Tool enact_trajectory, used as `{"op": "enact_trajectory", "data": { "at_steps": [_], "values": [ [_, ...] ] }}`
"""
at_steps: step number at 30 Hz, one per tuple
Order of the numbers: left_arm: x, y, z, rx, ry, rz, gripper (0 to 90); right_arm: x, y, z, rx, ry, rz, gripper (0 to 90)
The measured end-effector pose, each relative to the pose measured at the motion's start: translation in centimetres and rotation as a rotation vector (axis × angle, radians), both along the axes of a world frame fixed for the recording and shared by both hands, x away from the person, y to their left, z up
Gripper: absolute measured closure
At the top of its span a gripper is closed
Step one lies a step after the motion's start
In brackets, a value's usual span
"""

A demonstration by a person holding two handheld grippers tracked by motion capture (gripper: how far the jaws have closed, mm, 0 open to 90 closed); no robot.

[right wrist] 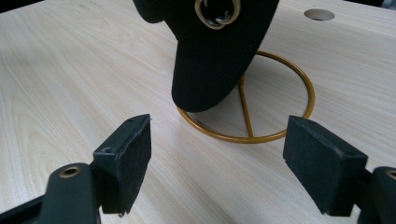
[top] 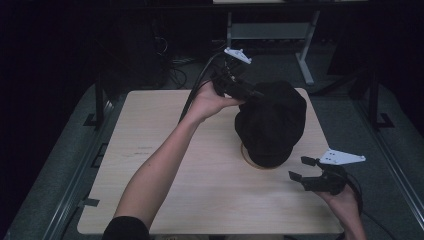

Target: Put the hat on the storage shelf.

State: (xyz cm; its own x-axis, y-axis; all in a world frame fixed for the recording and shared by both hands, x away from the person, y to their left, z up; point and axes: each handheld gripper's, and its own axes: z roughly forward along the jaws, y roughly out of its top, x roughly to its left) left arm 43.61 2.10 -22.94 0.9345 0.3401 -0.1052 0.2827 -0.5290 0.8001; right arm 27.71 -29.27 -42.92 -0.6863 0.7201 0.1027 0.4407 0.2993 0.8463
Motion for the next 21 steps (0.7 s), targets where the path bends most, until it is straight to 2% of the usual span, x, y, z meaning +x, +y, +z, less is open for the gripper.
{"op": "enact_trajectory", "data": {
  "at_steps": [9, 14, 21],
  "values": [
    [-0.4, 1.6, -0.5, -0.002, 0.006, 0.027, 41.6, 0.1, 0.2, 0.0, -0.005, 0.006, 0.001, 23.3],
    [-0.6, 2.7, -0.7, 0.003, -0.009, 0.036, 40.7, 0.1, 0.4, -0.2, -0.016, 0.005, 0.001, 23.3],
    [-1.5, 4.2, -1.5, -0.005, -0.009, 0.056, 39.1, 0.0, 0.6, -0.4, -0.023, 0.004, -0.002, 23.3]
  ]
}}
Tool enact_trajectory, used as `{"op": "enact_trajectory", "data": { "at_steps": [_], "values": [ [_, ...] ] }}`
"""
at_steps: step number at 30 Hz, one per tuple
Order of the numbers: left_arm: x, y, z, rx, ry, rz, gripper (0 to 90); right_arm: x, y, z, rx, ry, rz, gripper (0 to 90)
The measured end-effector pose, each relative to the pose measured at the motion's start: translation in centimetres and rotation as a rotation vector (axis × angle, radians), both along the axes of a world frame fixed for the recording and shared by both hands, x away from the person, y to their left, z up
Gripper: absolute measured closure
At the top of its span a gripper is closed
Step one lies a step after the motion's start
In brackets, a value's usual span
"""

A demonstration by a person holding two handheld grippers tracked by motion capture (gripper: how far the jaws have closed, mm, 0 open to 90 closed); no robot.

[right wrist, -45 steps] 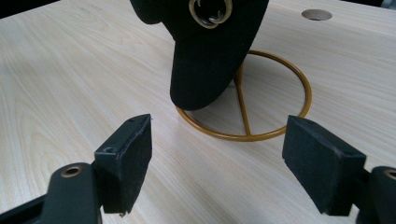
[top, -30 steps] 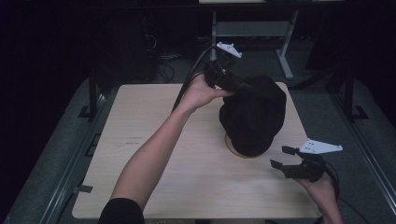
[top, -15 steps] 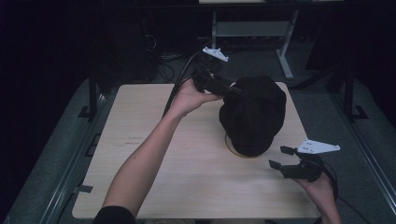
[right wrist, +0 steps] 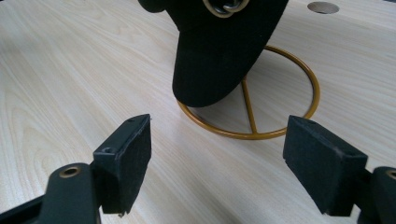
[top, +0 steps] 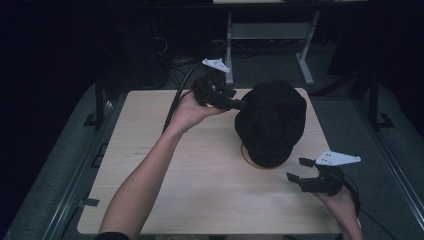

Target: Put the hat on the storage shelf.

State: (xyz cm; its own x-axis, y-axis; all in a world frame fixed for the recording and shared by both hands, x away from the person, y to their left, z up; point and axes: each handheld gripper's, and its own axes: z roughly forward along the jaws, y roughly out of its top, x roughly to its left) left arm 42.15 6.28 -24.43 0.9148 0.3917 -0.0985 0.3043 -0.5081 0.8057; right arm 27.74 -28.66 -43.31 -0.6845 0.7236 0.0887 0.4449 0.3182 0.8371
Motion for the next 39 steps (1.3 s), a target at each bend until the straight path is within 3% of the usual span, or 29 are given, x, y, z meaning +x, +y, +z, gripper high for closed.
{"op": "enact_trajectory", "data": {
  "at_steps": [19, 33, 39],
  "values": [
    [-2.2, 3.4, -3.1, 0.006, 0.021, 0.036, 35.1, -0.3, -0.2, -0.2, 0.016, 0.010, -0.014, 23.3],
    [-3.2, 5.8, -4.8, 0.026, 0.028, 0.070, 30.9, -0.3, 0.6, -0.3, -0.007, 0.021, 0.009, 23.2],
    [-3.6, 7.0, -6.0, 0.011, 0.053, 0.080, 27.1, -0.3, 1.1, -0.5, -0.022, 0.024, 0.019, 22.8]
  ]
}}
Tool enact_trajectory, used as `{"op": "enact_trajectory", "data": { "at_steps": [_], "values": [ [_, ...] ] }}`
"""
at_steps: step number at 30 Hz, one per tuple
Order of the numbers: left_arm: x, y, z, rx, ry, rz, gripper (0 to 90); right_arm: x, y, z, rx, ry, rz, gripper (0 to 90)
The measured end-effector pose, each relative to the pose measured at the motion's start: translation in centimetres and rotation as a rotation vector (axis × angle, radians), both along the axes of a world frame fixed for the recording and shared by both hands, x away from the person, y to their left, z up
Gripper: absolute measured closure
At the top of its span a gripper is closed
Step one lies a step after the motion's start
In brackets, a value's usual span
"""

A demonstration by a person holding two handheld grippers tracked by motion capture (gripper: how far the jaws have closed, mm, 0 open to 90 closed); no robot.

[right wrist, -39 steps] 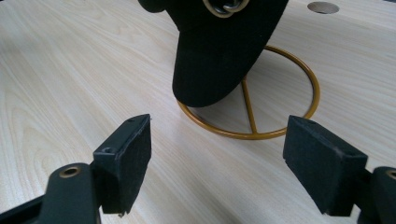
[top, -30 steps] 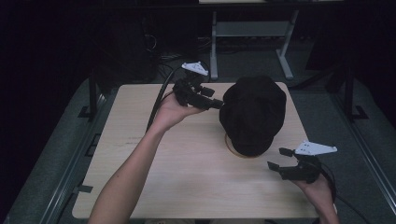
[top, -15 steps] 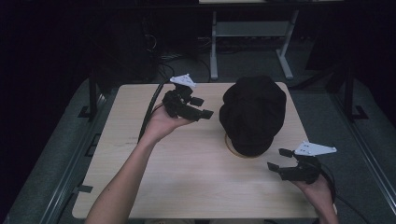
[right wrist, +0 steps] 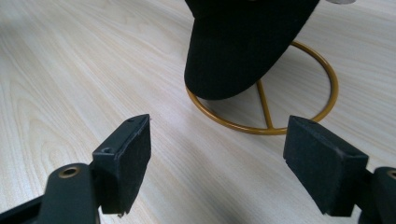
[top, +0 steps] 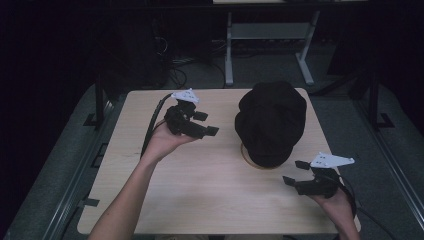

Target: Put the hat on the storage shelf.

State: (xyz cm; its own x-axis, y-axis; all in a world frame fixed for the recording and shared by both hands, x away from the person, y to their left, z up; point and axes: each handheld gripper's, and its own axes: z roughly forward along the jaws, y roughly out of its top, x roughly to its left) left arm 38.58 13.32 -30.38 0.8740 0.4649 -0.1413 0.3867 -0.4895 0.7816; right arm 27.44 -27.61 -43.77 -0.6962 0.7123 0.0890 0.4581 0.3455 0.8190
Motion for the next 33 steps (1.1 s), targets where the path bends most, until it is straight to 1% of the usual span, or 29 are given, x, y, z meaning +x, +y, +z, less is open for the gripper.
{"op": "enact_trajectory", "data": {
  "at_steps": [1, 3, 7, 8, 9, 10, 11, 13, 14, 23, 24, 27, 33],
  "values": [
    [0.0, 0.2, -0.1, 0.004, -0.003, -0.001, 26.8, 0.0, 0.1, 0.0, -0.002, 0.005, 0.003, 22.7],
    [-0.2, 0.6, -0.6, 0.000, 0.006, 0.007, 26.8, 0.0, 0.2, -0.1, -0.013, 0.006, 0.008, 22.2],
    [-0.4, 1.1, -0.9, 0.010, 0.000, 0.010, 25.9, -0.1, 0.2, -0.1, -0.013, 0.010, 0.003, 21.9],
    [-0.6, 1.5, -1.2, -0.006, 0.005, 0.026, 25.8, -0.1, 0.2, -0.1, -0.012, 0.008, 0.002, 21.9],
    [-0.6, 1.6, -1.3, -0.001, -0.001, 0.025, 25.8, -0.1, 0.2, 0.0, -0.011, 0.007, 0.000, 21.9],
    [-0.8, 1.8, -1.4, -0.005, 0.004, 0.032, 25.8, -0.1, 0.2, 0.0, -0.011, 0.005, 0.000, 21.9],
    [-0.8, 2.0, -1.5, -0.006, -0.001, 0.030, 25.9, -0.1, 0.2, 0.0, -0.011, 0.004, 0.001, 21.9],
    [-1.1, 2.1, -1.8, -0.011, 0.006, 0.036, 26.0, -0.1, 0.2, 0.0, -0.012, 0.006, -0.001, 21.9],
    [-1.2, 2.3, -1.9, -0.009, -0.002, 0.033, 26.0, -0.1, 0.2, 0.0, -0.014, 0.004, 0.000, 21.9],
    [-2.8, 3.2, -2.9, 0.001, -0.017, 0.054, 25.7, -0.3, 0.4, -0.1, -0.015, 0.008, 0.002, 21.9],
    [-2.9, 3.4, -3.1, 0.004, -0.017, 0.053, 25.8, -0.3, 0.4, -0.1, -0.015, 0.009, 0.003, 21.9],
    [-3.0, 3.8, -3.6, 0.004, 0.000, 0.051, 25.9, -0.3, 0.5, -0.1, -0.017, 0.005, -0.004, 21.9],
    [-3.8, 4.2, -4.5, 0.002, -0.003, 0.057, 25.9, -0.3, 0.9, 0.0, -0.023, 0.000, 0.006, 21.9]
  ]
}}
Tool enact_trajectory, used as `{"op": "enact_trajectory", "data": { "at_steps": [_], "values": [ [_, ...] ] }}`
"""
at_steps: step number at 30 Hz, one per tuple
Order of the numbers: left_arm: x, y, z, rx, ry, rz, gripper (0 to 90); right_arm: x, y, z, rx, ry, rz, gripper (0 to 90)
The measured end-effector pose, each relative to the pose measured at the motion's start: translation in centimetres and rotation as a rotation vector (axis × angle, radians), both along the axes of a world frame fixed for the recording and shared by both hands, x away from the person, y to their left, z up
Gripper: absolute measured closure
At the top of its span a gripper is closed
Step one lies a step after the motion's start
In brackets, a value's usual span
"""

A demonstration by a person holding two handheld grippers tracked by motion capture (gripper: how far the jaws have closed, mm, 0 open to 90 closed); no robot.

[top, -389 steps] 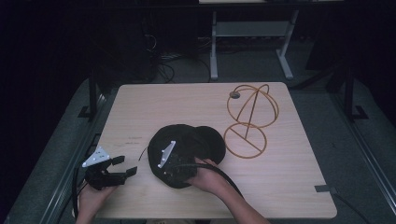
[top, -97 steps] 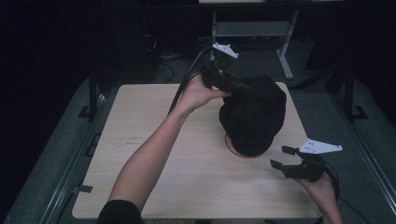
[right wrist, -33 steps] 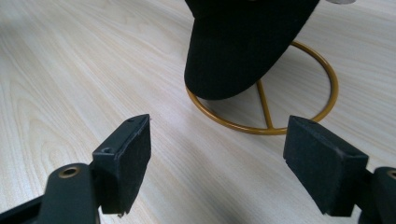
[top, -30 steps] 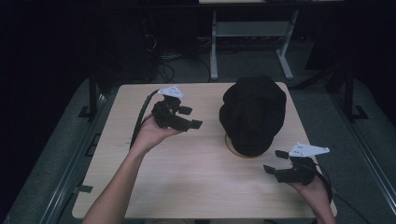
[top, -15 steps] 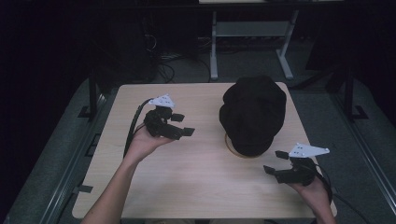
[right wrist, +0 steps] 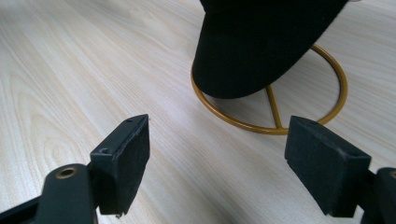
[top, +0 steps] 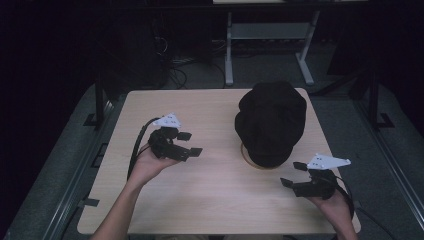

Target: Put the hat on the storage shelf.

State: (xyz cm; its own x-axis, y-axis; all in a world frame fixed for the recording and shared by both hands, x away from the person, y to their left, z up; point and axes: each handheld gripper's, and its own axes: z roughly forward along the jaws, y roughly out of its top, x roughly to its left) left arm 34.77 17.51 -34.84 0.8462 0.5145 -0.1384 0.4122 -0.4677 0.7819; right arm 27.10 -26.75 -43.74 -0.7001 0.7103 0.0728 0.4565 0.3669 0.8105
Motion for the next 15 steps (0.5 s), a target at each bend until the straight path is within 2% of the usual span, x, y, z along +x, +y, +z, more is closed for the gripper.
{"op": "enact_trajectory", "data": {
  "at_steps": [8, 13, 15],
  "values": [
    [-0.8, 0.8, -0.9, -0.003, -0.002, 0.007, 25.8, -0.1, 0.3, -0.1, -0.015, 0.003, 0.008, 21.9],
    [-1.2, 1.6, -1.8, -0.014, 0.012, 0.010, 25.9, 0.0, 0.4, -0.2, -0.019, 0.011, 0.010, 21.9],
    [-1.3, 2.0, -2.2, -0.005, 0.013, 0.014, 25.9, 0.0, 0.4, -0.2, -0.021, 0.012, 0.011, 21.9]
  ]
}}
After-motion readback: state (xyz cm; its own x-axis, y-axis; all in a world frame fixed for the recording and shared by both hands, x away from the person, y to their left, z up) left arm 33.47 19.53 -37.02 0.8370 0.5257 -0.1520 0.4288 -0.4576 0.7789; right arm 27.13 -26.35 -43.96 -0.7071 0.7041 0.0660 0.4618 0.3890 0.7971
